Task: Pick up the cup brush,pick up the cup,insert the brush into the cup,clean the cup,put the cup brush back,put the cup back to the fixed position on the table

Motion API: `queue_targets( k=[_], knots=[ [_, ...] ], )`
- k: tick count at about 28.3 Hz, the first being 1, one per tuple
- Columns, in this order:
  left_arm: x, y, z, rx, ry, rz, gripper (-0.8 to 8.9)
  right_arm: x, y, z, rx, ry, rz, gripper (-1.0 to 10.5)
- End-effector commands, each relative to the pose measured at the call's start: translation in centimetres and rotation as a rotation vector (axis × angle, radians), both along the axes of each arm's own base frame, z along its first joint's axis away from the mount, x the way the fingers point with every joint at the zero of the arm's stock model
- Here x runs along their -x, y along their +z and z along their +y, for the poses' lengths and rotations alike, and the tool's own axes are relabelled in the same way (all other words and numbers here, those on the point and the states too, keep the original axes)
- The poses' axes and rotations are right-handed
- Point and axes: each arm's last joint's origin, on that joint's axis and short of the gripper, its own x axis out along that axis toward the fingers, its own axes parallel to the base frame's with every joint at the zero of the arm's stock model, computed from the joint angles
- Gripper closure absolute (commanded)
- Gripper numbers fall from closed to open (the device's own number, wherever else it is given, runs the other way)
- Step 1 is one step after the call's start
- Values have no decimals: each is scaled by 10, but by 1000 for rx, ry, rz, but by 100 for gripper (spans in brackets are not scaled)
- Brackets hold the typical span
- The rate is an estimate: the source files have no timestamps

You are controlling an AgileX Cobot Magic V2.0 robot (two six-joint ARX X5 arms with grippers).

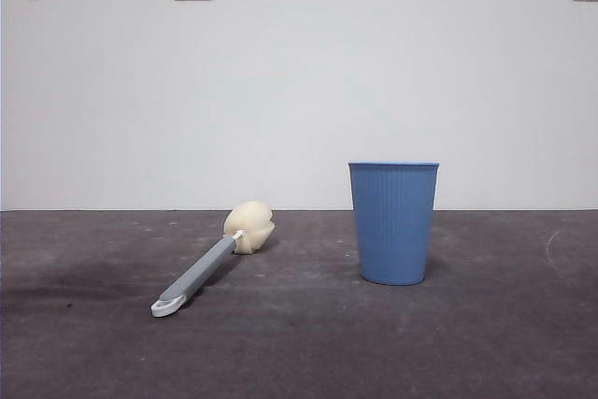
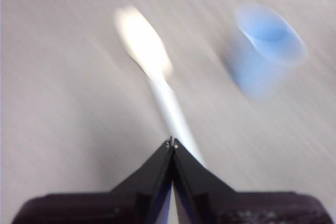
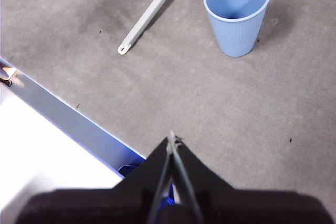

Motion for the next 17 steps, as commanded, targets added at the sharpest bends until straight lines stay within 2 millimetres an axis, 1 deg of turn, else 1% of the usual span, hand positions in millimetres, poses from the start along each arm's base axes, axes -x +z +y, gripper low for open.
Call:
queue_targets(
  k=[1, 3, 4, 6, 7, 9, 12, 14, 17],
  knots=[
    [-6, 16, 22, -56, 35, -275, 817, 0, 0, 0, 0, -2, -1, 946],
    [-1, 18, 43, -32, 170, -434, 817, 0, 0, 0, 0, -2, -1, 946],
    [2, 14, 51, -33, 230, -485, 817, 0, 0, 0, 0, -2, -1, 946],
    [10, -3, 62, -50, 314, -520, 817, 0, 0, 0, 0, -2, -1, 946],
    [14, -17, 65, -63, 346, -511, 817, 0, 0, 0, 0, -2, -1, 946],
    [16, -36, 68, -74, 372, -492, 817, 0, 0, 0, 0, -2, -1, 946],
    [20, -70, 71, -77, 397, -449, 817, 0, 0, 0, 0, -2, -1, 946],
    [21, -93, 72, -54, 410, -429, 817, 0, 0, 0, 0, -2, -1, 946],
    [21, -121, 72, -16, 421, -426, 817, 0, 0, 0, 0, -2, -1, 946]
  ],
)
